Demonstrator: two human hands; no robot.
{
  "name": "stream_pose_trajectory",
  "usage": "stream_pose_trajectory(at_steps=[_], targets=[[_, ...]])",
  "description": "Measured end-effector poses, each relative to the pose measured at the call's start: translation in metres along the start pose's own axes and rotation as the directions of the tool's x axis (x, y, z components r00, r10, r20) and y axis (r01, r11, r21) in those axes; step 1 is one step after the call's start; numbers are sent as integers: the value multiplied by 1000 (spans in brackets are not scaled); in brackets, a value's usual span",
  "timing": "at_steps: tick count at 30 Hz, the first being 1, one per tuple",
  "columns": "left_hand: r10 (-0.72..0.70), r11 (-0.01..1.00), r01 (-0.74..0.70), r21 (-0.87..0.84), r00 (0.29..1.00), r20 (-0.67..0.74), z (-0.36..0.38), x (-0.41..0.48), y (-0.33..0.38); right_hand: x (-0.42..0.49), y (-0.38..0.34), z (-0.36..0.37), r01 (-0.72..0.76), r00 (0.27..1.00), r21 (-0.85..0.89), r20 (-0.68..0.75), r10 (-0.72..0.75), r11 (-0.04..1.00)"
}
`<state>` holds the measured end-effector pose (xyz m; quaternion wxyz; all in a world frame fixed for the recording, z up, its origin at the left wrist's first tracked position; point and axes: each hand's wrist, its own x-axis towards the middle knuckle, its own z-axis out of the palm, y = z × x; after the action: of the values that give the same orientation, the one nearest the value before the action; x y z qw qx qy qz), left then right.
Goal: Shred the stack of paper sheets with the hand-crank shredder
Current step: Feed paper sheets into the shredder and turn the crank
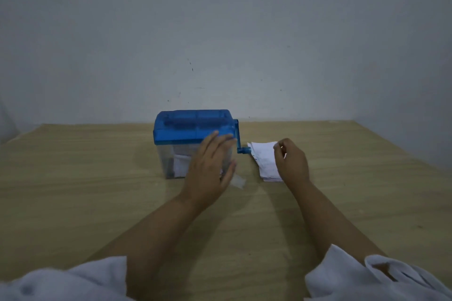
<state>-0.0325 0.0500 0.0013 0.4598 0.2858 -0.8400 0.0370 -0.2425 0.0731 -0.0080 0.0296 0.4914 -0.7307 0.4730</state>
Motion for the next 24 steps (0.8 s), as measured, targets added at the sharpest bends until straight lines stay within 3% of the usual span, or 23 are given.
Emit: stream_pose_trajectory(at_steps=[4, 7, 9, 14, 24], targets=[[130, 979, -96, -182, 974, 188, 25, -9, 32, -4, 29, -6, -85, 996, -138, -42, 80, 987], [-4, 971, 102, -217, 911, 411, 52, -2, 47, -8, 36, -6, -160, 987, -227, -40, 155, 961], [-126, 953, 241, -183, 865, 486, 71, 3, 49, -7, 40, -7, -210, 976, -283, -5, 218, 936], [-178, 965, 262, -32, 737, 652, 95, 5, 45, -2, 47, -11, -342, 913, -407, 71, 403, 847], [-184, 968, 250, 3, 704, 686, 92, 5, 47, 9, 50, -16, -415, 910, -163, -84, 407, 895]])
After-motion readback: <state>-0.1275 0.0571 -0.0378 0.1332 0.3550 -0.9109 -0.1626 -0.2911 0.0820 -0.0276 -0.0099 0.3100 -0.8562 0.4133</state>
